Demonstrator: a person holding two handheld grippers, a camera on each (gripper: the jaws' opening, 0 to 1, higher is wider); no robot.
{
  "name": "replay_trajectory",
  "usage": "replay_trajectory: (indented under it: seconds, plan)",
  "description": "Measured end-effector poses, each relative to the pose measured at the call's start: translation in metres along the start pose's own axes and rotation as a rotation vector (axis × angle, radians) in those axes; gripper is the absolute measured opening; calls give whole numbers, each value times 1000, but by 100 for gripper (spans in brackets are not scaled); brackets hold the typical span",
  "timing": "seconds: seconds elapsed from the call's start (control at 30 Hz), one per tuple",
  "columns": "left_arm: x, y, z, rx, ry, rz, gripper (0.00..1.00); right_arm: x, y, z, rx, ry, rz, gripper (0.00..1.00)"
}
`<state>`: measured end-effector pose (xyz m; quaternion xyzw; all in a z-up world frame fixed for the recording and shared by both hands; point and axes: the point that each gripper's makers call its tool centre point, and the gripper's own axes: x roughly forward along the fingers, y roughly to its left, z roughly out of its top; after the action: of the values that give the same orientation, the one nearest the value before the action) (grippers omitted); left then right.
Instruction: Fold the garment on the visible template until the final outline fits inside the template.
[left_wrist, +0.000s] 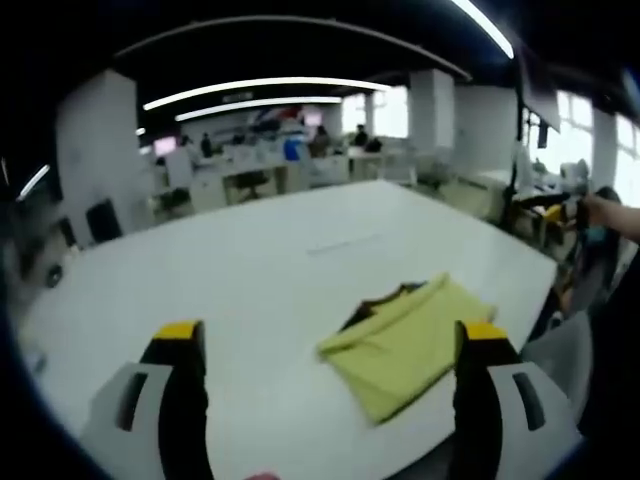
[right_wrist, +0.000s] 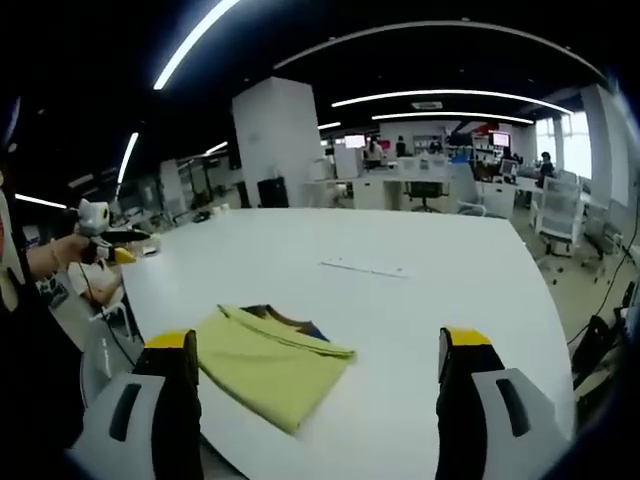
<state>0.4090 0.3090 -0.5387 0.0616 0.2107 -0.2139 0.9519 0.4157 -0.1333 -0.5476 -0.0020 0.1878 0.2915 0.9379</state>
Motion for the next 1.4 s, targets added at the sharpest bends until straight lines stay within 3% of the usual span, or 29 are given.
replay_trajectory:
  seconds: [0.43,0.53,0.73,0.9,1.17,1.4]
  plan:
    - [14,-4,-1,10,28,-15,100,8,-1,-12,7,56,8,99]
    - [19,-6,-4,1,40,-23,100,12,0,-19,13,84,19,92]
    - [35,-15,-21,-31,85,-49,99,27,2,-36,43,117,28,81]
    - [57,-24,-45,-69,144,-74,96,43,0,-51,60,148,46,72]
    - [85,-34,-71,-113,193,-104,81,72,2,-67,65,182,76,52]
    - [107,-42,-86,-125,221,-134,75,93,9,-81,94,203,108,43]
